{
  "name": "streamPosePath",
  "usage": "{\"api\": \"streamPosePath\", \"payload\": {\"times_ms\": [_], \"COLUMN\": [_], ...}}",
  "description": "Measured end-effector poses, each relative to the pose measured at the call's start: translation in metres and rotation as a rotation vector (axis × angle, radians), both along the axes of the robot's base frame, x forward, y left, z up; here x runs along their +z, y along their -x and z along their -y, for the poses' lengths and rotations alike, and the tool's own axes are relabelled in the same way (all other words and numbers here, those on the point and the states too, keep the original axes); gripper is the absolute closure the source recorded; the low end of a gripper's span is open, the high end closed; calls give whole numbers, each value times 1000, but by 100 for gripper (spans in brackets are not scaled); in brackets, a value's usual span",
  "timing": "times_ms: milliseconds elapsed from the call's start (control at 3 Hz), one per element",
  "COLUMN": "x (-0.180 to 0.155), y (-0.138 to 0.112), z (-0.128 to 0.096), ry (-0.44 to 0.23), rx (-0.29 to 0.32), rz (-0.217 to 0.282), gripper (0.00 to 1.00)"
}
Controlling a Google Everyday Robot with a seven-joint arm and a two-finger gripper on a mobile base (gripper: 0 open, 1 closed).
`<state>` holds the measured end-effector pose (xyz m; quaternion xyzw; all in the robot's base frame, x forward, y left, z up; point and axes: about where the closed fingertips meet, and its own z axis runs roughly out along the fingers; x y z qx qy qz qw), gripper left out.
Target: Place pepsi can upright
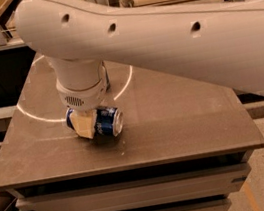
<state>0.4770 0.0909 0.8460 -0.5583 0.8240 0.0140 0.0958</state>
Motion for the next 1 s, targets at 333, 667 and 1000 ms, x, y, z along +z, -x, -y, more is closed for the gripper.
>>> {"api": "streamPosePath", "payload": {"times_ms": [333, 667, 1000], "x": [19, 38, 48], "y": [-5, -8, -15], "z": [7, 14, 21], "ry": [-38, -99, -200], "rx": [17, 35, 67], "rz": [46, 98, 148], "gripper": [100, 100, 100]}}
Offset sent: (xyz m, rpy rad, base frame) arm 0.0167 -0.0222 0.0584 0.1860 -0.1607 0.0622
